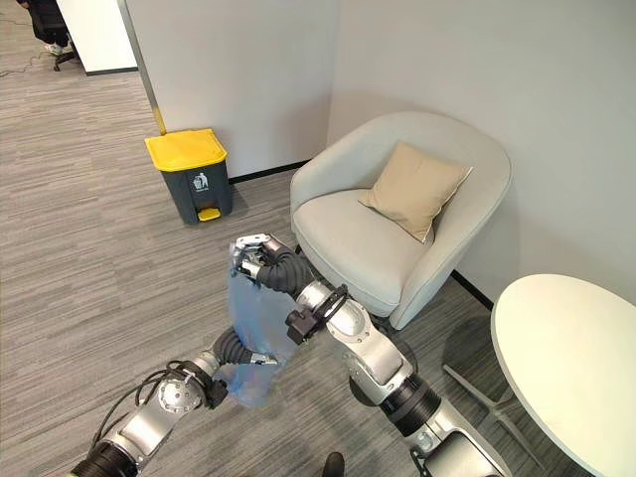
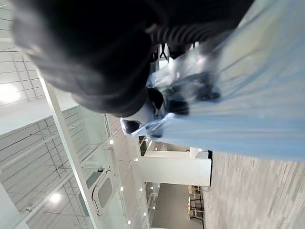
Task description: Gather garbage on tea table into small bin, then transfer packed bag to large trash can.
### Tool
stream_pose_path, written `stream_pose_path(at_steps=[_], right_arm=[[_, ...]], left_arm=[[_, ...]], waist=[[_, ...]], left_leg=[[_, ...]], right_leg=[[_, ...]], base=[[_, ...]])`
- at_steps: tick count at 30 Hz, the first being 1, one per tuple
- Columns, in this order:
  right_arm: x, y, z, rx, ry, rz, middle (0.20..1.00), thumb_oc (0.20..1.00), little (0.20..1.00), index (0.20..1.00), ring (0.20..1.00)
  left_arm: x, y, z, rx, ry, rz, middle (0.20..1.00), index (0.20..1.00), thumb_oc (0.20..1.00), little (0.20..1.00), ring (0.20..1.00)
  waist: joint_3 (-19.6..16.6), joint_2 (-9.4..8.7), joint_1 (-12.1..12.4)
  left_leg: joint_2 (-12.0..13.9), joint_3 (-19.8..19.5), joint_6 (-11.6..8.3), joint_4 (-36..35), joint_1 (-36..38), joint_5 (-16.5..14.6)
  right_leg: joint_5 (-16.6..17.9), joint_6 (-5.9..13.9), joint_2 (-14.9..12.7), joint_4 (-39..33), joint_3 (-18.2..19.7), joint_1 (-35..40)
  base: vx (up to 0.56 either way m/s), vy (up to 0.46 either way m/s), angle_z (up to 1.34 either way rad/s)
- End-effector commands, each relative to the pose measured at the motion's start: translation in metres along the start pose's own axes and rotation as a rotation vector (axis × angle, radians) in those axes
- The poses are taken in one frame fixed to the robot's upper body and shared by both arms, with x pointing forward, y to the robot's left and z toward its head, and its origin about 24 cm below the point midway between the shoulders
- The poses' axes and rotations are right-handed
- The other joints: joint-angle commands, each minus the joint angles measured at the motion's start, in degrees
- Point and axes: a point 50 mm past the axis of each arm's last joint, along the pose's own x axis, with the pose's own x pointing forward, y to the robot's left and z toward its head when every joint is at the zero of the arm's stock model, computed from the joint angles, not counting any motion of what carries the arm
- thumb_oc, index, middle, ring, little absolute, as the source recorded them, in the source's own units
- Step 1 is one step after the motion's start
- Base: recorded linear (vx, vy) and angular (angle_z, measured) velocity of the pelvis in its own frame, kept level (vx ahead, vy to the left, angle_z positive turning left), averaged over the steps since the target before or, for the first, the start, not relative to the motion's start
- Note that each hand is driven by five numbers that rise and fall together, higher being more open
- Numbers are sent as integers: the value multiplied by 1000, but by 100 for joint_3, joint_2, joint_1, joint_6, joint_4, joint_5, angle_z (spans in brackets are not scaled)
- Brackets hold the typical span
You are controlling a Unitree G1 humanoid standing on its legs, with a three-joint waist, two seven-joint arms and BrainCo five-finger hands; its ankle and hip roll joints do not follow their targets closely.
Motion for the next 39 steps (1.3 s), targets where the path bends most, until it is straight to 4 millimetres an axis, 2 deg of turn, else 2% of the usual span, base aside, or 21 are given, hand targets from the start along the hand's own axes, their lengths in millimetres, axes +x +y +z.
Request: stream_pose_path(at_steps=[1, 2, 3, 5, 6, 9, 13, 18, 23, 24, 25, 26, 27, 29, 30, 31, 33, 36, 38, 39], right_arm=[[34, 27, 49, 123, -272, 85, 200, 200, 200, 200, 200], [34, 27, 49, 122, -273, 84, 200, 200, 200, 200, 200], [41, 38, 46, 140, -238, 131, 200, 200, 200, 200, 200], [44, 43, 49, 148, -248, 151, 200, 200, 200, 200, 200], [49, 51, 54, 160, -267, 179, 200, 200, 200, 200, 200], [54, 62, 59, 183, -285, 221, 200, 200, 200, 200, 200], [53, 62, 57, 201, -284, 220, 200, 200, 200, 200, 200], [40, 46, 44, 157, -230, 167, 200, 200, 200, 200, 200], [24, 25, 42, -30, -204, 109, 200, 200, 200, 200, 200], [20, 21, 42, -78, -198, 91, 373, 373, 373, 373, 373], [15, 12, 44, -172, -196, 63, 451, 451, 451, 451, 451], [11, 7, 46, -242, -194, 43, 871, 871, 871, 871, 871], [6, 2, 48, -342, -189, 24, 1000, 1000, 1000, 1000, 1000], [-5, -10, 50, -518, -170, -32, 1000, 1000, 1000, 1000, 1000], [-13, -22, 50, -659, -140, -88, 1000, 1000, 1000, 1000, 1000], [-14, -21, 50, -660, -139, -88, 1000, 1000, 1000, 1000, 1000], [-22, -29, 61, -811, -161, -137, 1000, 1000, 1000, 1000, 1000], [-34, -39, 66, -918, -158, -208, 1000, 1000, 1000, 1000, 1000], [-38, -41, 65, -923, -147, -222, 1000, 1000, 1000, 1000, 1000], [-56, -52, 58, -892, -93, -300, 1000, 1000, 1000, 1000, 1000]], left_arm=[[53, 10, 71, 119, -220, 37, 1000, 1000, 1000, 1000, 1000], [53, 10, 72, 120, -221, 38, 1000, 1000, 1000, 1000, 1000], [57, 21, 96, 151, -303, 114, 1000, 1000, 1000, 1000, 1000], [57, 24, 102, 161, -334, 138, 1000, 1000, 1000, 1000, 1000], [57, 29, 118, 144, -395, 178, 200, 200, 200, 200, 200], [67, 22, 121, 105, -389, 183, 200, 200, 200, 200, 200], [71, 22, 123, 56, -392, 207, 200, 200, 200, 200, 200], [68, 31, 109, -43, -338, 253, 200, 200, 200, 200, 200], [56, 44, 91, -79, -303, 299, 200, 200, 200, 200, 200], [53, 45, 88, -85, -297, 308, 200, 200, 200, 200, 200], [49, 50, 84, -97, -295, 328, 200, 200, 200, 200, 200], [46, 51, 82, -107, -294, 335, 200, 200, 200, 200, 200], [42, 52, 79, -120, -291, 343, 200, 200, 200, 200, 200], [33, 56, 73, -158, -288, 368, 200, 200, 200, 200, 200], [26, 57, 66, -212, -281, 384, 200, 200, 200, 200, 200], [25, 57, 65, -213, -280, 383, 200, 200, 200, 200, 200], [17, 63, 60, -255, -276, 416, 200, 200, 200, 200, 200], [8, 66, 49, -289, -244, 448, 200, 200, 200, 200, 200], [6, 65, 45, -311, -232, 451, 200, 200, 200, 200, 200], [-2, 64, 29, -395, -179, 471, 200, 200, 200, 200, 200]], waist=[[-3, 85, 11], [3, 85, 11], [45, 63, 55], [56, 55, 68], [67, 23, 104], [58, -10, 79], [40, -10, 40], [-7, 53, -79], [-51, 82, -118], [-65, 89, -123], [-73, 97, -127], [-80, 102, -134], [-86, 108, -143], [-107, 125, -145], [-121, 140, -149], [-125, 141, -148], [-119, 153, -161], [-125, 165, -184], [-133, 168, -189], [-132, 186, -227]], left_leg=[[-66, -80, -4, -215, 143, -290], [-67, -83, -4, -213, 144, -291], [-68, -116, -12, -193, 113, -279], [-72, -130, -16, -187, 104, -280], [-69, -153, -21, -186, 95, -278], [-66, -159, -27, -178, 92, -277], [-65, -142, -27, -186, 122, -280], [-61, -74, -27, -239, 195, -275], [-54, -52, -28, -261, 242, -290], [-53, -48, -29, -270, 256, -291], [-53, -49, -31, -276, 265, -290], [-51, -49, -30, -281, 274, -293], [-49, -49, -31, -288, 283, -292], [-46, -53, -32, -299, 299, -293], [-36, -59, -28, -315, 311, -289], [-35, -57, -28, -317, 312, -289], [-31, -64, -24, -322, 304, -271], [-18, -48, -21, -344, 313, -259], [-16, -44, -22, -347, 317, -255], [-19, -31, -23, -356, 325, -243]], right_leg=[[-1140, 516, -41, 417, 245, 484], [-1143, 516, -41, 419, 242, 485], [-1140, 498, -42, 437, 227, 461], [-1140, 494, -44, 443, 224, 455], [-1151, 486, -45, 446, 210, 451], [-1157, 476, -49, 456, 214, 456], [-1156, 483, -54, 456, 212, 471], [-1147, 496, -44, 434, 270, 492], [-1164, 499, -37, 399, 281, 539], [-1162, 504, -38, 387, 280, 551], [-1164, 507, -41, 376, 273, 562], [-1166, 510, -40, 370, 272, 571], [-1172, 512, -39, 361, 264, 579], [-1184, 514, -33, 339, 258, 614], [-1180, 522, -35, 327, 265, 618], [-1180, 522, -34, 327, 266, 618], [-1175, 521, -27, 324, 275, 607], [-1177, 526, -17, 312, 279, 616], [-1181, 524, -14, 311, 280, 621], [-1185, 518, -2, 295, 285, 640]], base=[[11, 4, 4], [-20, -10, 4], [0, 0, 0], [-13, -5, -2], [0, 0, 0], [5, -10, 5], [5, -1, 1], [14, 6, -2], [9, -3, -3], [0, 0, 0], [0, 0, 0], [0, 0, 0], [0, 0, 0], [0, 0, 0], [0, 0, 0], [9, -32, -2], [3, -16, -1], [0, 0, 0], [4, -21, -7], [11, -34, -7]])
